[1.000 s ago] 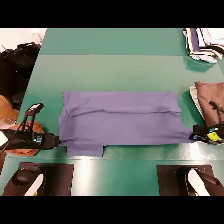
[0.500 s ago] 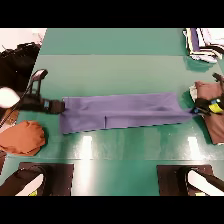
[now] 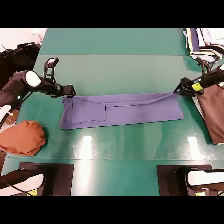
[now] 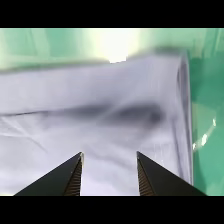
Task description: Fold the shirts.
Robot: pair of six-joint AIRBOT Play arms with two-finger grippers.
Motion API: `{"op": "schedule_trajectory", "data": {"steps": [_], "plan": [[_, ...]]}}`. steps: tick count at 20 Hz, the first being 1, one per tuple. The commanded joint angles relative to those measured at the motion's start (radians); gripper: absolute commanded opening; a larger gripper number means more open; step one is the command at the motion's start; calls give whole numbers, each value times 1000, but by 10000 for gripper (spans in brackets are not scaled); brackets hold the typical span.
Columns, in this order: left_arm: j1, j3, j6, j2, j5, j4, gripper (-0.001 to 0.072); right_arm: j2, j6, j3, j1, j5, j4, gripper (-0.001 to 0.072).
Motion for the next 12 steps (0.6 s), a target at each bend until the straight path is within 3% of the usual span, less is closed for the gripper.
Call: {"op": "schedule_trajectory", "data": {"steps": [1,4,5,6,7,12], "plan": [[0,67,-8,-16,-66,2,646,-35,-51,46,-23,24,20,393],[0,100,-8,-16,-154,-16,643,19,-98,-53,-105,38,20,393],[0,100,-8,-17,-167,-28,451,31,-109,-92,-137,39,20,428],[-1,100,-7,-17,-170,-42,167,34,-114,-129,-170,40,21,542],[-1,100,2,-17,-168,-73,24,34,-134,-168,-204,37,33,579],[-1,100,27,-18,-157,-211,22,-49,-244,-267,-264,18,234,575]]}}
